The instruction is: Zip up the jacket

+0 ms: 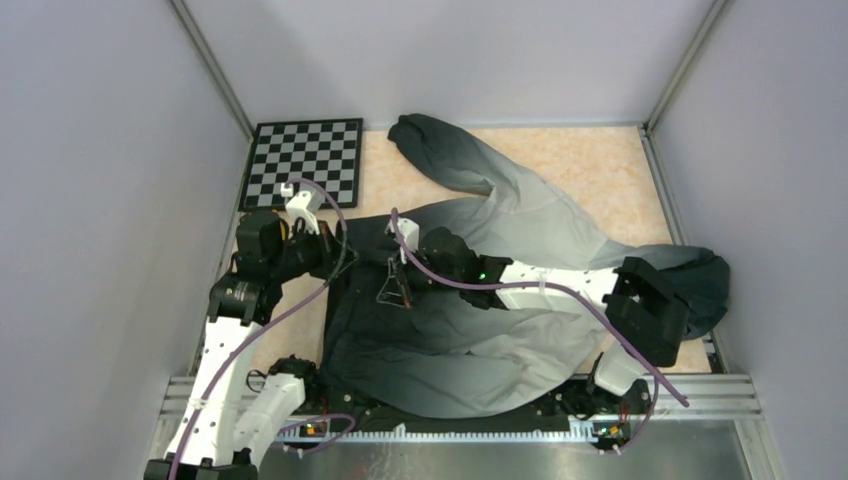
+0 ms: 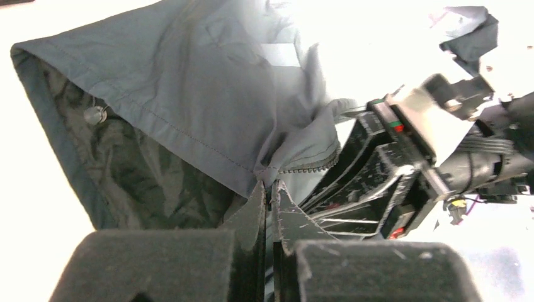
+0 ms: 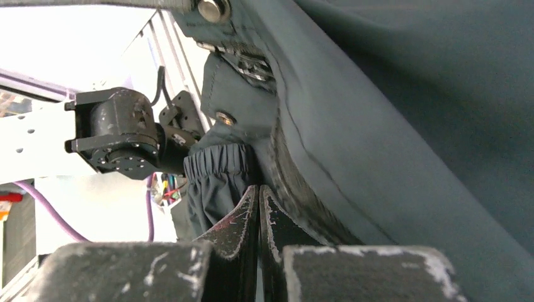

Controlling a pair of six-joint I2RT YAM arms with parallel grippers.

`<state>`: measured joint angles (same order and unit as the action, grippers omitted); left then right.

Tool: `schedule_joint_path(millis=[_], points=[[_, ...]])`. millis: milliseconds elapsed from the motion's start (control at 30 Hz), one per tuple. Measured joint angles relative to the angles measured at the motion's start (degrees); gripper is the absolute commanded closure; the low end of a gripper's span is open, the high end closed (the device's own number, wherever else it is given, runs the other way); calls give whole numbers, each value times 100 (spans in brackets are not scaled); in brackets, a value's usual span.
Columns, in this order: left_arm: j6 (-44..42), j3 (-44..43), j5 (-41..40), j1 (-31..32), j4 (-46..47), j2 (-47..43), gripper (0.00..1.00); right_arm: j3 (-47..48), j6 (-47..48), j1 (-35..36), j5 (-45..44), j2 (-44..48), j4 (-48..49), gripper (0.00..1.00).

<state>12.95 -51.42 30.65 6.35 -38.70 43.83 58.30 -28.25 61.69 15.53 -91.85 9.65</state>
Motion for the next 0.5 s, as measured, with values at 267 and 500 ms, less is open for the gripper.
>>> schedule_joint_path(millis=[267,500], points=[[138,11,299,0,142,46,100,109,146,0,319,-262,299,49],[149,9,435,0,101,70,100,-319,216,-17,7,87,815,42]])
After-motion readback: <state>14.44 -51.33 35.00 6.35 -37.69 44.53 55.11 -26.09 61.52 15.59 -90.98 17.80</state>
